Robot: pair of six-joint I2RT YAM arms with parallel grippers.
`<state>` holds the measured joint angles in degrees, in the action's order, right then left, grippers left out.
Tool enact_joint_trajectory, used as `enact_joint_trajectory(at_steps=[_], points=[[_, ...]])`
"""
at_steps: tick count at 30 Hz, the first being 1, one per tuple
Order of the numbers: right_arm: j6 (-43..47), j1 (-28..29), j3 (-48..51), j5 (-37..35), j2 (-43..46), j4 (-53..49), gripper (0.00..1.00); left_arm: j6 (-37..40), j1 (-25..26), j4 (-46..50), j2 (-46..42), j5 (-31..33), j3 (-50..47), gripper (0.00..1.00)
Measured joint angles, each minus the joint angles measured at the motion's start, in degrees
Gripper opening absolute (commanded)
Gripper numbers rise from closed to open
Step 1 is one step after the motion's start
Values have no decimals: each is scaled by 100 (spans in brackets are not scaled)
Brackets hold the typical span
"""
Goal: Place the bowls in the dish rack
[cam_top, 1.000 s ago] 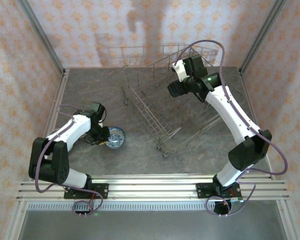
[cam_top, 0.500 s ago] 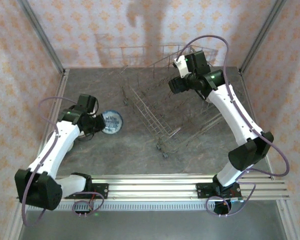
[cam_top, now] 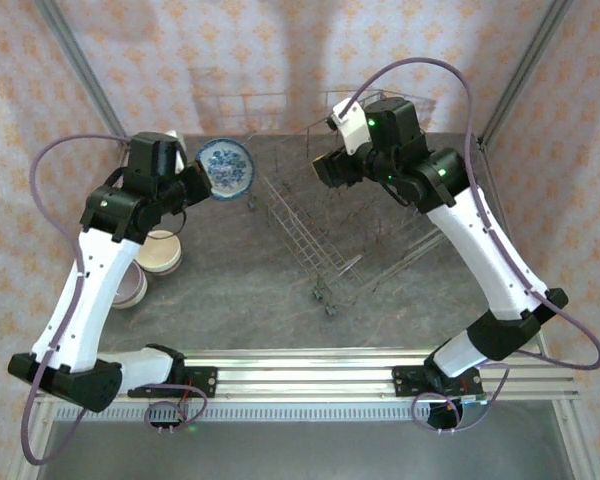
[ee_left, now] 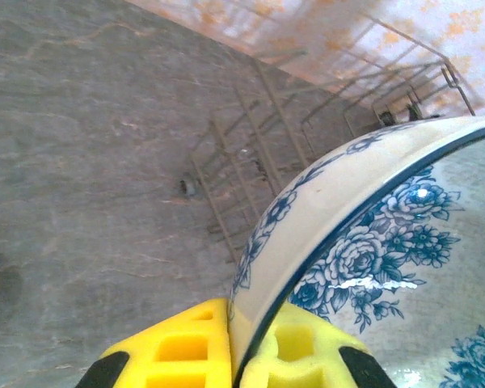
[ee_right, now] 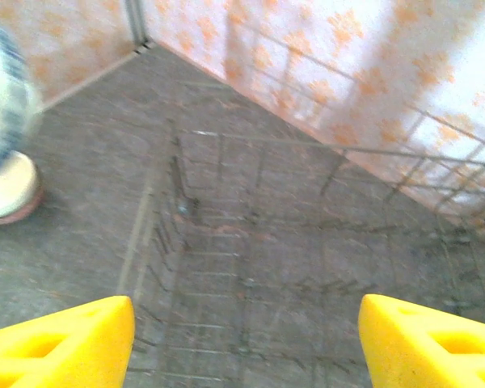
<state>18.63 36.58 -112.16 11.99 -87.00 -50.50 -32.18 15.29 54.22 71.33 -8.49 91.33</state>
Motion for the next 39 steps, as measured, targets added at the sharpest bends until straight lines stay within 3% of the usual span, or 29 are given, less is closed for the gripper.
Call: enact_joint_trajectory(at_steps=[7, 13, 20, 29, 39], points=[[-402, 153, -166, 656, 17, 177, 69, -63, 876, -15, 719, 140, 656, 0], [-678, 170, -225, 737, -52, 201, 65, -81, 1357, -15, 1064, 223, 984, 0], [-933, 186, -229, 682, -260, 186, 59, -81, 1611, 9, 1325, 328, 1325, 0], [-986, 343, -232, -48, -588, 103, 51, -81, 1853, 72, 1558, 369, 1558, 0], [-962, 400, -232, -496, -597, 81, 31, -83, 1886, 181, 1626, 494, 1558, 0]])
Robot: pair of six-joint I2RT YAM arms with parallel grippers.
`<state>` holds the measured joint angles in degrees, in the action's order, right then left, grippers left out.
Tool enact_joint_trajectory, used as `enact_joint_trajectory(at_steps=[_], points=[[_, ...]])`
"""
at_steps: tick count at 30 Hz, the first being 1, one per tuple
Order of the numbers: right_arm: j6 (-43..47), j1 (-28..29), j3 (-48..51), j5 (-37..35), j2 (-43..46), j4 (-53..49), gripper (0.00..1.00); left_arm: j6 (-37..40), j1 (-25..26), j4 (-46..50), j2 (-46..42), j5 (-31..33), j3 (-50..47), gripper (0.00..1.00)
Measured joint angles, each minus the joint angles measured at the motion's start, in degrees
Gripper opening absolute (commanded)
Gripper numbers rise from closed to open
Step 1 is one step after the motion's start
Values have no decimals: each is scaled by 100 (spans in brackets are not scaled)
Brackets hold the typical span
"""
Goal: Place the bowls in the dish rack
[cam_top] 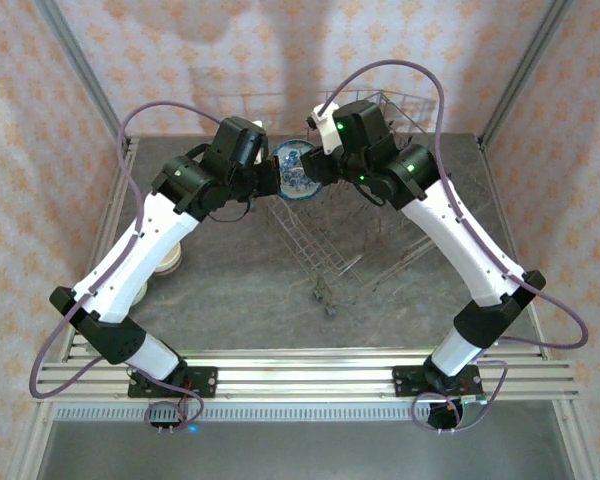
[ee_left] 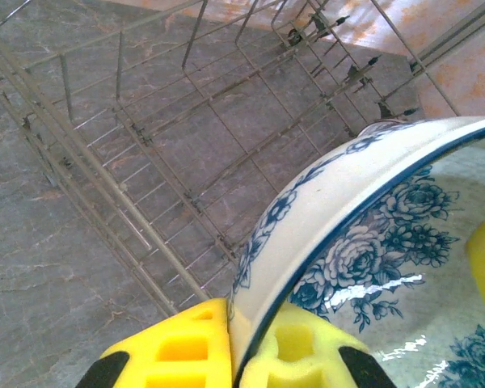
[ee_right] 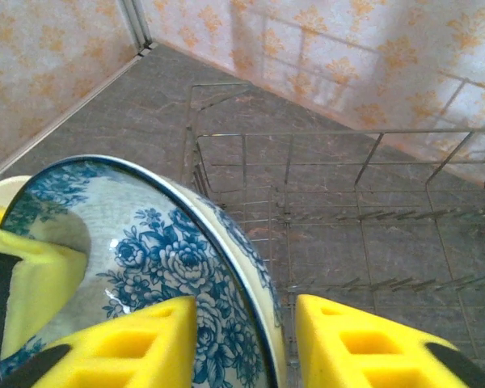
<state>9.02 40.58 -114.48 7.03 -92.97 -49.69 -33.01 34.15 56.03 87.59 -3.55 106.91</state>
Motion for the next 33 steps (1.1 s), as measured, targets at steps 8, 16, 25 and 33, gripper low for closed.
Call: enact_joint_trajectory(at_steps=[8, 16, 25, 33], points=[[63, 0, -105, -278, -96, -66, 20, -20, 66, -2, 94, 2, 31, 0], [319, 26, -127, -389, -149, -234, 7, -17, 72, 61, 111, 2, 31, 0], [433, 26, -129, -481, -149, -308, 0, -52, 74, 81, 170, -52, 39, 13], [428, 63, -129, -1025, -177, -345, 0, -181, 74, -129, 195, -151, 264, 41]])
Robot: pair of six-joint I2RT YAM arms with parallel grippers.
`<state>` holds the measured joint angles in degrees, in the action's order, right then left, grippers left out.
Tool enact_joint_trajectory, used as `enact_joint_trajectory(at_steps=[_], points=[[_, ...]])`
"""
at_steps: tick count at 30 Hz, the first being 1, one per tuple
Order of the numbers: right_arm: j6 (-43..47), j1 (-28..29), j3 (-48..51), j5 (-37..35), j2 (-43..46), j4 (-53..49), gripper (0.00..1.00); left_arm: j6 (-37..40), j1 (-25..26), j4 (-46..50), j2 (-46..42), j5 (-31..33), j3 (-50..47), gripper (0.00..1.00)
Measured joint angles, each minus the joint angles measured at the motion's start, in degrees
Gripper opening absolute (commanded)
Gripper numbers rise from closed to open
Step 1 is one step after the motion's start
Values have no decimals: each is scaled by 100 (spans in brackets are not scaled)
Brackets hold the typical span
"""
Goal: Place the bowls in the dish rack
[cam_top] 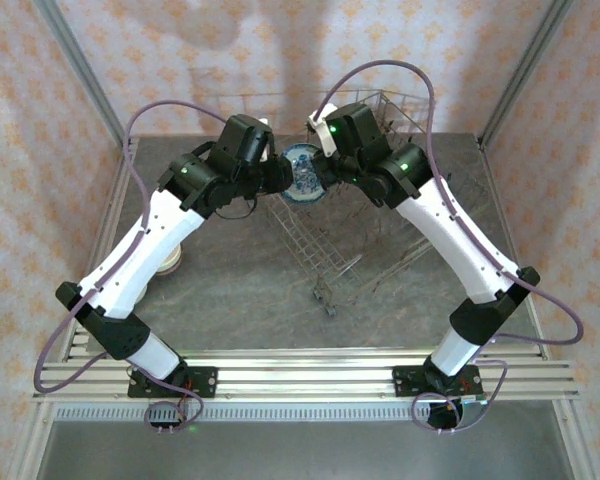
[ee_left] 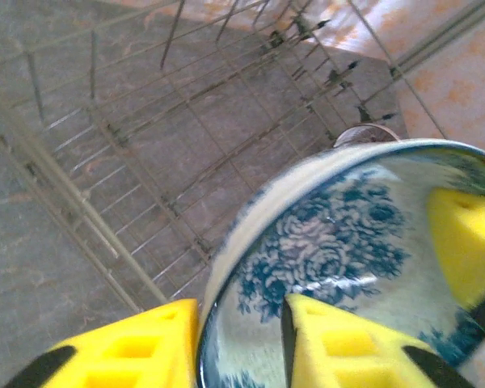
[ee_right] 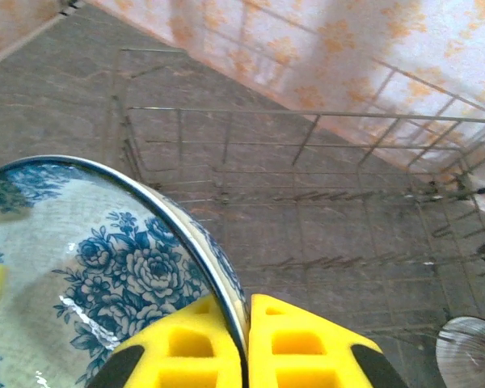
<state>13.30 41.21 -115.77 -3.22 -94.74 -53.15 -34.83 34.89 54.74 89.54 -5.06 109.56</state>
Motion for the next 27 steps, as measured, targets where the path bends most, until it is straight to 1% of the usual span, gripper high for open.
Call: enact_joint_trajectory(at_steps=[2, 5, 9, 13, 16, 21, 23, 27], points=[[33, 0, 0, -291, -57, -7, 0, 26, 0, -63, 42, -44, 168, 48], [96, -15, -20, -754, -203, -4, 0, 92, 0, -203, 76, -66, 337, 54], [127, -240, -223, -1126, -437, 2, 0, 245, -2, -221, 184, -70, 590, 58], [85, -769, -350, -1672, -557, 170, 0, 431, -81, -225, 199, -111, 623, 59], [42, -1237, -352, -2061, -586, 293, 0, 496, -310, -240, 181, -201, 564, 60], [22, -1943, -291, -2653, -614, 616, 0, 490, -785, -330, -9, -356, -79, 61], [42, -2194, -177, -2898, -614, 802, 0, 492, -874, -356, -20, -409, -308, 61], [142, -2518, 223, -3274, -616, 1102, 0, 487, -931, -492, -20, -566, -686, 61]])
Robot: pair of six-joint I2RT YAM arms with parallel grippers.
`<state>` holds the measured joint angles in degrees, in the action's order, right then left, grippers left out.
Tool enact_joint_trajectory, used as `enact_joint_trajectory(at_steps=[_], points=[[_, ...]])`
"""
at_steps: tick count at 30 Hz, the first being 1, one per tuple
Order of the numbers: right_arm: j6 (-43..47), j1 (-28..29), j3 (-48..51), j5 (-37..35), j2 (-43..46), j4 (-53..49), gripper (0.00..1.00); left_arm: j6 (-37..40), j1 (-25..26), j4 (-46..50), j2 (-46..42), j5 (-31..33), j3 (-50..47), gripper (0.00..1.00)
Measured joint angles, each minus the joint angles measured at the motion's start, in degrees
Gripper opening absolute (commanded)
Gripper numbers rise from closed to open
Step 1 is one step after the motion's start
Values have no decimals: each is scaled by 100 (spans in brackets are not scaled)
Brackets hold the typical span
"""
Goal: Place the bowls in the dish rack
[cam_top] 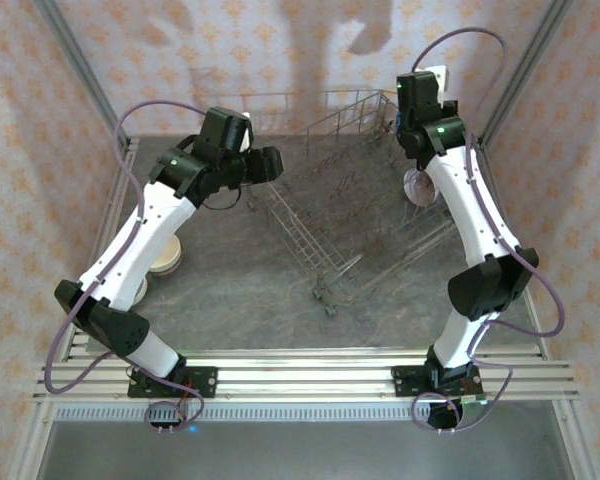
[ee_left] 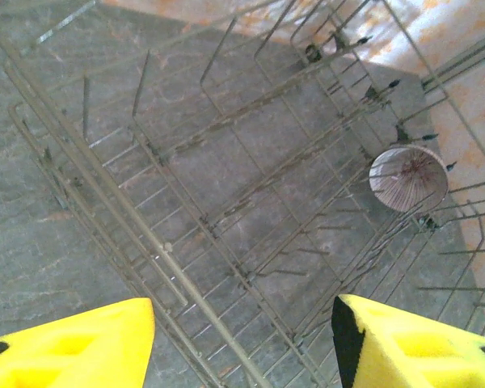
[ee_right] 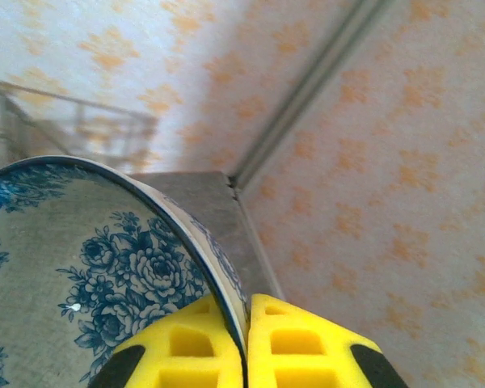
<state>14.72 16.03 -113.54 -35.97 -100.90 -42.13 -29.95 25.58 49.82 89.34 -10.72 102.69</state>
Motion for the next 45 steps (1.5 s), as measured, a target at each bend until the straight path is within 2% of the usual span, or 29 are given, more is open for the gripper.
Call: enact_joint_trajectory(at_steps=[6, 14, 21, 31, 45], points=[[455, -70, 732, -376, -48, 470, 0, 0, -186, -170, 0, -254, -345, 62], [1569, -72, 1744, -903, -190, 1591, 0, 131, -382, -205, 4, -514, -356, 62], [2304, -72, 2358, -896, -168, 2400, 0, 323, -452, -380, 7, -649, -382, 62], [3807, -72, 3397, -737, 107, 3917, 0, 535, -621, -579, 282, -911, -385, 62], [4953, -33, 4079, -538, 258, 4924, 0, 647, -662, -737, 380, -1215, -387, 62]])
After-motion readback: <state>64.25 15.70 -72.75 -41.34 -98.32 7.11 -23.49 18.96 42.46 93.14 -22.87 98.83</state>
